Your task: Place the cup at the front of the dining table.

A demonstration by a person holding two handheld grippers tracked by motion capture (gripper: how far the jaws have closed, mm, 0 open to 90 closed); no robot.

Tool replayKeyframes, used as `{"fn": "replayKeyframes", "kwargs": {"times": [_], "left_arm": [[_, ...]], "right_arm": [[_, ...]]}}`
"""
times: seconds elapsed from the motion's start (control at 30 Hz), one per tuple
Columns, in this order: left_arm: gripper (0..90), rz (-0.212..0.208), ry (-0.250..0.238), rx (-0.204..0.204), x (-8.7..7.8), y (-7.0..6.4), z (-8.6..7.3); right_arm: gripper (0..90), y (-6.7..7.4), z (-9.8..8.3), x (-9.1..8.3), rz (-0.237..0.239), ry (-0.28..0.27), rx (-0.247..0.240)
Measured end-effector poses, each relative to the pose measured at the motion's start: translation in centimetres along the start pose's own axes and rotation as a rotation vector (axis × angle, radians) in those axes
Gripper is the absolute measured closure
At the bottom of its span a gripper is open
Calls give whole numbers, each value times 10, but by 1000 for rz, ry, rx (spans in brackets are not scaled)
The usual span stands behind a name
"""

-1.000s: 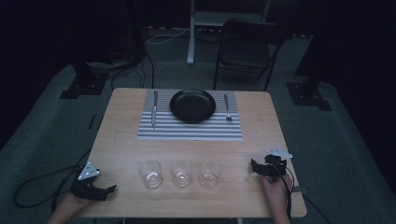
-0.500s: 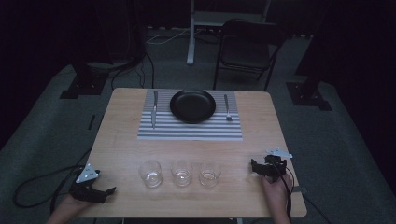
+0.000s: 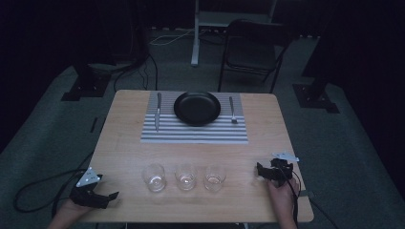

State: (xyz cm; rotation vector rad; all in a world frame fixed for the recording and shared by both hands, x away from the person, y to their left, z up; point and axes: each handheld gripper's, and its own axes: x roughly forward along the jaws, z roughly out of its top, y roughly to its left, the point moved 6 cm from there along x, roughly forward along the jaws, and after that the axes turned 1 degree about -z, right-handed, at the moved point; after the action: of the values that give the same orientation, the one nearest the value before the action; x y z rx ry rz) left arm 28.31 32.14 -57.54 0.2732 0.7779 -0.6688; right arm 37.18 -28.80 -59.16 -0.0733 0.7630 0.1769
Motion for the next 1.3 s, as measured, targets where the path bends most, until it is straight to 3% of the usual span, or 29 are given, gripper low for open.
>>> {"fn": "replayKeyframes", "kwargs": {"times": [0.1, 0.2, 0.33, 0.53, 0.67, 0.87, 1.07, 1.3], "left_arm": [[28, 13, -5, 11, 0, -3, 2], [28, -18, -50, 14, -5, -13, 7], [28, -23, -90, 16, -15, -17, 12], [28, -46, -110, 38, -21, -24, 16], [28, -50, -132, 66, -23, -31, 26], [28, -89, -213, 84, -33, -42, 43], [29, -97, -221, 116, -35, -51, 52], [29, -137, -234, 140, -37, -63, 62]], "right_arm": [[123, 0, 0, 0, 0, 0, 0], [123, 0, 0, 0, 0, 0, 0], [123, 0, 0, 0, 0, 0, 0], [123, 0, 0, 0, 0, 0, 0], [123, 0, 0, 0, 0, 0, 0], [123, 0, 0, 0, 0, 0, 1], [123, 0, 0, 0, 0, 0, 1], [123, 0, 0, 0, 0, 0, 0]]}}
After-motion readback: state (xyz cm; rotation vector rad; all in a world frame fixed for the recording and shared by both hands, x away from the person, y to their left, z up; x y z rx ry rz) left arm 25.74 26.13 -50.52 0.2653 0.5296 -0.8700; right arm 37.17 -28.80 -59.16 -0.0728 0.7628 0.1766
